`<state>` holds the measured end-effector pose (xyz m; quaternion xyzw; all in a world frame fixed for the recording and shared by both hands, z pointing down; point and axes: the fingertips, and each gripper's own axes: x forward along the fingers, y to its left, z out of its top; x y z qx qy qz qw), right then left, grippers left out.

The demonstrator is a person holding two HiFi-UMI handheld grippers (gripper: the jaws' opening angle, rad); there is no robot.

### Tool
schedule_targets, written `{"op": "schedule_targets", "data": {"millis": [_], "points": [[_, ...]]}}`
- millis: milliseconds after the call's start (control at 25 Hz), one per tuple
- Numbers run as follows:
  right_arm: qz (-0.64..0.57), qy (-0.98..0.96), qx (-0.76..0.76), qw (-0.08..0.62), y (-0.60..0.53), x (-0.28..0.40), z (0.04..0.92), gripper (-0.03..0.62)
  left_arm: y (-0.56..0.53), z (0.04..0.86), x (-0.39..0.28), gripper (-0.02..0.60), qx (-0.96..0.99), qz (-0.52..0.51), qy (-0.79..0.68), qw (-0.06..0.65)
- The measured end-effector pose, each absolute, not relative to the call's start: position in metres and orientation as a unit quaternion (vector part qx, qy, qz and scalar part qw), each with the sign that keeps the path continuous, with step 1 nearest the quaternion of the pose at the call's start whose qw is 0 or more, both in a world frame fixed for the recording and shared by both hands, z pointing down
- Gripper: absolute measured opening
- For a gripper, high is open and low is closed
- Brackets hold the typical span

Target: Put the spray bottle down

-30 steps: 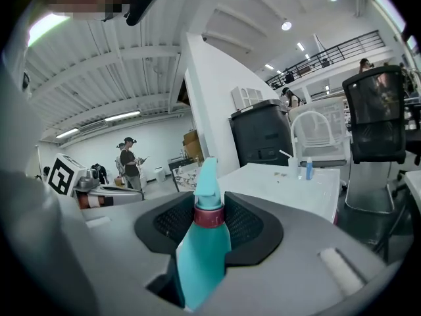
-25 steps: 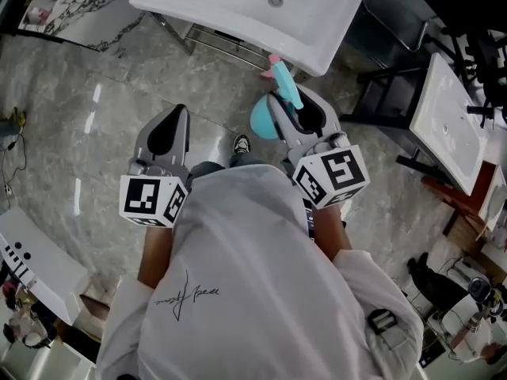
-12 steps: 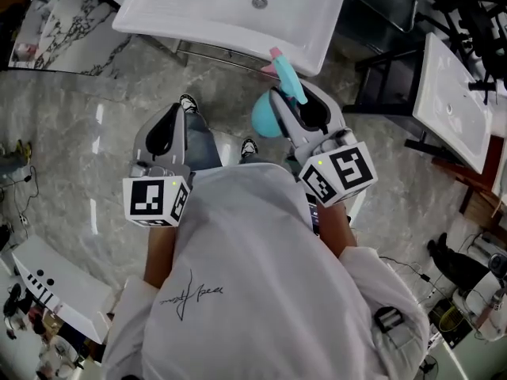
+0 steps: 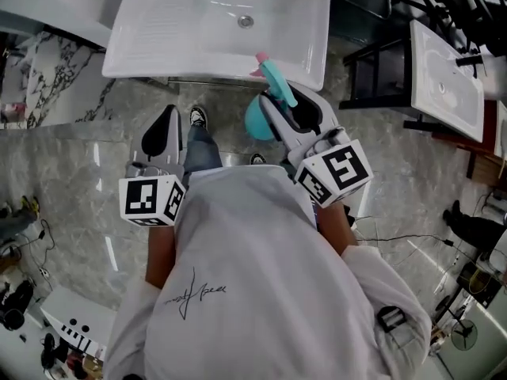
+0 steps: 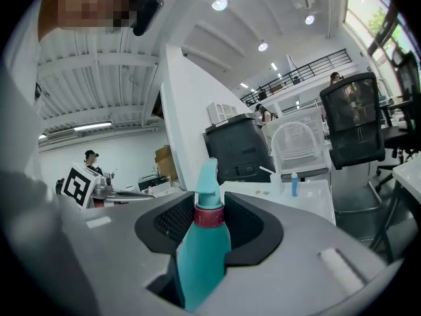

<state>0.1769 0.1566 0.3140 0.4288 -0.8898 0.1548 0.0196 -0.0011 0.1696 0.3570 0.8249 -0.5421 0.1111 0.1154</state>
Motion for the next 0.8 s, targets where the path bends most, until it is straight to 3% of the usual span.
{"op": "schedule_targets", "data": {"millis": [800], "points": [[0.146, -0.845, 0.513, 0.043, 0.048, 0.055, 0.293, 0.135, 0.026, 0.338, -0.096, 0.054, 0.891, 0.099, -0.434, 0.09]]}}
